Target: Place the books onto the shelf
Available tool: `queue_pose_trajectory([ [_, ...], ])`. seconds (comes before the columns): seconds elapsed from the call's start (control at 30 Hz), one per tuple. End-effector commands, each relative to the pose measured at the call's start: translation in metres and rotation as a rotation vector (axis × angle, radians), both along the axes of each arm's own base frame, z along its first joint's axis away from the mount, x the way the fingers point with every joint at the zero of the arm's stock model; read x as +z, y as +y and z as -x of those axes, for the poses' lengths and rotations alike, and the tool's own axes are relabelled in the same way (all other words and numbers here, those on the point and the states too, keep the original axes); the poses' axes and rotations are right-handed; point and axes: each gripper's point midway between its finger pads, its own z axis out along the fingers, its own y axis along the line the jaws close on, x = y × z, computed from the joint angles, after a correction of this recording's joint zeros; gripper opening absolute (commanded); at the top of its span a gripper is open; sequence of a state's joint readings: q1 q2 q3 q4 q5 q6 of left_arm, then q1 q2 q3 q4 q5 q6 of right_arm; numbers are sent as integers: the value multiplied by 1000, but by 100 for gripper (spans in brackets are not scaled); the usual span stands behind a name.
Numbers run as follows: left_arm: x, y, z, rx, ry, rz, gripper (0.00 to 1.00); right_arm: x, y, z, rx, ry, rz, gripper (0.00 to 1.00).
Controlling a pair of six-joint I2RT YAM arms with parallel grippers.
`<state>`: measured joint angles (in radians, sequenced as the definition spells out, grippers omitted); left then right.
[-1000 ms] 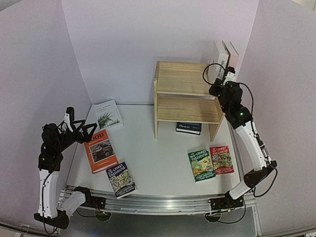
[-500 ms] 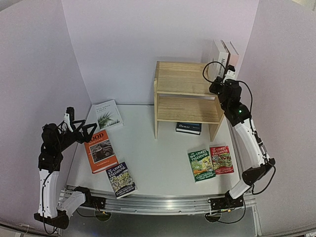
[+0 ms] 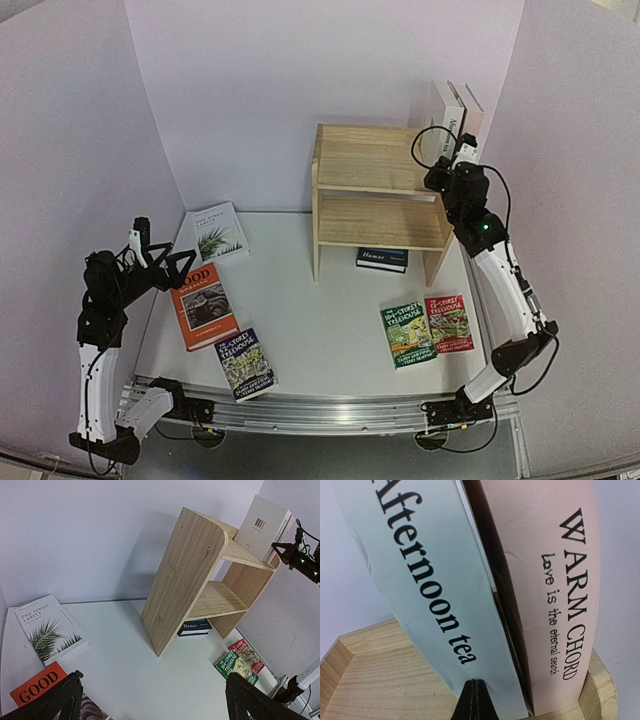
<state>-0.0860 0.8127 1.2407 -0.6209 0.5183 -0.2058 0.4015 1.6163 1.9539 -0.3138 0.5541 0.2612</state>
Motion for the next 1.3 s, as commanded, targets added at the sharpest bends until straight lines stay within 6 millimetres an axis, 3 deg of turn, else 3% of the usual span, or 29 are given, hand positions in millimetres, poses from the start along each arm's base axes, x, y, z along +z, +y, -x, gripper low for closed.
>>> queue_pose_trajectory([
  [0.0, 10, 1, 1, 7, -42, -9, 100, 14, -10, 11, -20, -39, -26, 0],
  [0.4, 8, 1, 3, 7, -45, -11, 100, 8, 5, 31, 120, -29, -53, 0],
  [0.5, 6, 2, 2, 11, -40, -9, 100, 1, 16, 40, 203, -11, -61, 1],
  [0.87, -1, 2, -4, 16, -27, -7, 100, -30, 29, 76, 347, 64, -198, 12],
  [1.03, -5, 5, -6, 32, -50, -12, 100, -92, 50, 94, 432, 234, -354, 32],
  [1.13, -8, 6, -5, 40, -74, -32, 100, -141, 73, 114, 483, 358, -393, 41],
  [1.27, -13, 9, -2, 54, -95, -55, 100, -219, 91, 141, 473, 520, -370, 50],
])
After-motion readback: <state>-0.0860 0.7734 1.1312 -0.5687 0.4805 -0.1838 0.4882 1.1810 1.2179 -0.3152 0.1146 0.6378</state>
